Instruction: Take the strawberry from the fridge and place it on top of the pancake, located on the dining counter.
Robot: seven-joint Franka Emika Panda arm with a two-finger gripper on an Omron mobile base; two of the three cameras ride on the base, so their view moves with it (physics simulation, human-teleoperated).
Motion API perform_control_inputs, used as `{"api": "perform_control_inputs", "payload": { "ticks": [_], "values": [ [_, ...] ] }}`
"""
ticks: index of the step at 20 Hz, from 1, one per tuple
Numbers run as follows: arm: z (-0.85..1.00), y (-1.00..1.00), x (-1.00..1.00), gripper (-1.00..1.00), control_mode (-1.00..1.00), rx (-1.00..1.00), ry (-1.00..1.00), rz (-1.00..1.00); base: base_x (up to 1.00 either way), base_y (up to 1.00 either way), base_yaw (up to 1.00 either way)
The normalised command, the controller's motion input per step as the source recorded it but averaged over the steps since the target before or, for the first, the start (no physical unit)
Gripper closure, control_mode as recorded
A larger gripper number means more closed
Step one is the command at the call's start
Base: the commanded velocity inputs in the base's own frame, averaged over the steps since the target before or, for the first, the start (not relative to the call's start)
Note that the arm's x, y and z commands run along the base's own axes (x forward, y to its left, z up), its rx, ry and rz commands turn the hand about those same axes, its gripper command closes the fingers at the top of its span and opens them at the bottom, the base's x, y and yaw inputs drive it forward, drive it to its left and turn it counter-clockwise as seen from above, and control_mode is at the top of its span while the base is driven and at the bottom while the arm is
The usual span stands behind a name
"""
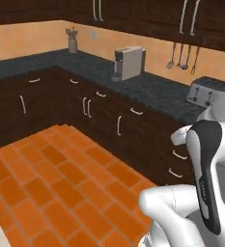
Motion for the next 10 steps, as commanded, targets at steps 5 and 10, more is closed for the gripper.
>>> {"api": "perform_control_inputs", "payload": {
  "ticks": [5,10],
  "values": [
    [0.0,0.0,0.0,1.0,1.0,0.0,0.0,0.0,-0.11,0.18,0.92],
    [0.0,0.0,0.0,1.0,1.0,0.0,0.0,0.0,-0.27,0.1,0.86]
  ]
}}
